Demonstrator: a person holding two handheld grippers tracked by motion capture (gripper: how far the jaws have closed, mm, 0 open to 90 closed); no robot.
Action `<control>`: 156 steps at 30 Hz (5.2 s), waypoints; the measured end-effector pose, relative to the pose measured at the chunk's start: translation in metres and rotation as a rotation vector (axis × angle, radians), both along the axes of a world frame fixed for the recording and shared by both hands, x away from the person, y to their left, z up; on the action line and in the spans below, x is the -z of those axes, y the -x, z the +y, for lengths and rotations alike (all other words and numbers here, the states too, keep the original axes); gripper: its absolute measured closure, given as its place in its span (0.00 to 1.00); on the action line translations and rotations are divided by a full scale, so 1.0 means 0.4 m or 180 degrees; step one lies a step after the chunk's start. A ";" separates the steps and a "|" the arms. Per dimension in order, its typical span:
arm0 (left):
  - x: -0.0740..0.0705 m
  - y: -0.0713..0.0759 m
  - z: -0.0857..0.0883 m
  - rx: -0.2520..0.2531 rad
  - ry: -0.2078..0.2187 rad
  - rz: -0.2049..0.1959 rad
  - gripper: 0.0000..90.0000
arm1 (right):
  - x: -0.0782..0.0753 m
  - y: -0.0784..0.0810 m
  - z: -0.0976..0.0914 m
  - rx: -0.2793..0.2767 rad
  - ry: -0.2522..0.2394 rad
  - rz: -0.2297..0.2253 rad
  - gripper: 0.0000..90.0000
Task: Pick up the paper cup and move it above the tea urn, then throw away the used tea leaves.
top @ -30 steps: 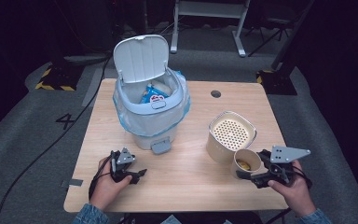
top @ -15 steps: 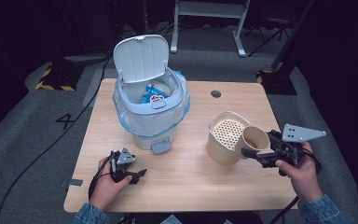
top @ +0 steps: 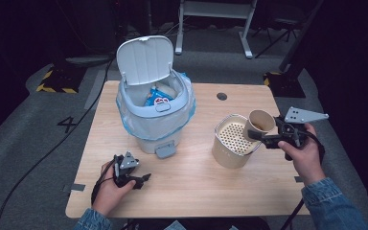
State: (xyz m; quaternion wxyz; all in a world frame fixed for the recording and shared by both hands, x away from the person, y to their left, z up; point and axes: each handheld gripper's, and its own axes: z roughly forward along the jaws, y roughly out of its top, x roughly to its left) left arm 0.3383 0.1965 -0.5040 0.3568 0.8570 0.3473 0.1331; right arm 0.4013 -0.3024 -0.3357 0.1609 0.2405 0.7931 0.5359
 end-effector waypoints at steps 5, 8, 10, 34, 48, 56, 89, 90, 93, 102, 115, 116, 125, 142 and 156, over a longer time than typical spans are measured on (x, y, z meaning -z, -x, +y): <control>0.000 0.000 0.000 -0.0001 0.0005 0.0004 0.28 | 0.008 -0.039 0.004 0.0081 0.0074 0.0037 0.33; 0.000 0.000 0.000 -0.0001 0.0003 0.0004 0.28 | 0.011 -0.056 0.007 0.0113 0.0138 0.0035 0.33; 0.000 0.000 0.000 -0.0001 0.0005 0.0004 0.28 | 0.012 -0.065 0.010 0.0130 0.0202 0.0025 0.33; 0.000 -0.004 0.002 0.0017 0.0008 0.0010 0.28 | 0.014 -0.093 0.009 0.0249 0.0700 -0.0122 0.33; 0.000 -0.003 0.001 0.0017 0.0003 0.0011 0.28 | 0.002 -0.075 0.045 0.0234 0.1662 -0.0719 0.35; 0.000 -0.003 0.001 0.0016 0.0003 0.0011 0.28 | 0.000 -0.064 0.064 0.0256 0.2203 -0.1116 0.36; 0.000 -0.004 0.002 0.0016 0.0004 0.0010 0.28 | 0.034 0.008 0.156 -0.0016 0.4448 -0.3088 0.38; 0.000 -0.004 0.002 0.0016 0.0003 0.0010 0.28 | 0.033 0.009 0.157 -0.0016 0.4475 -0.3111 0.38; 0.000 -0.003 0.001 0.0016 0.0005 0.0012 0.28 | 0.031 0.011 0.158 -0.0049 0.4575 -0.3238 0.38; 0.000 -0.004 0.002 0.0016 0.0004 0.0010 0.28 | 0.016 0.022 0.164 -0.0096 0.4858 -0.3587 0.38; 0.000 -0.003 0.002 0.0016 0.0004 0.0012 0.28 | -0.002 0.042 0.180 -0.0084 0.5319 -0.4064 0.39; 0.000 -0.004 0.002 0.0016 0.0003 0.0010 0.28 | -0.002 0.043 0.181 -0.0086 0.5347 -0.4086 0.39; 0.000 -0.004 0.002 0.0016 0.0003 0.0009 0.28 | 0.000 0.049 0.189 -0.0087 0.5570 -0.4278 0.39; 0.000 -0.004 0.002 0.0017 0.0002 0.0010 0.28 | 0.015 0.062 0.217 -0.0295 0.6227 -0.4685 0.39; 0.000 -0.003 0.001 0.0016 0.0003 0.0012 0.28 | -0.021 0.043 0.186 -0.0032 0.5315 -0.4085 0.37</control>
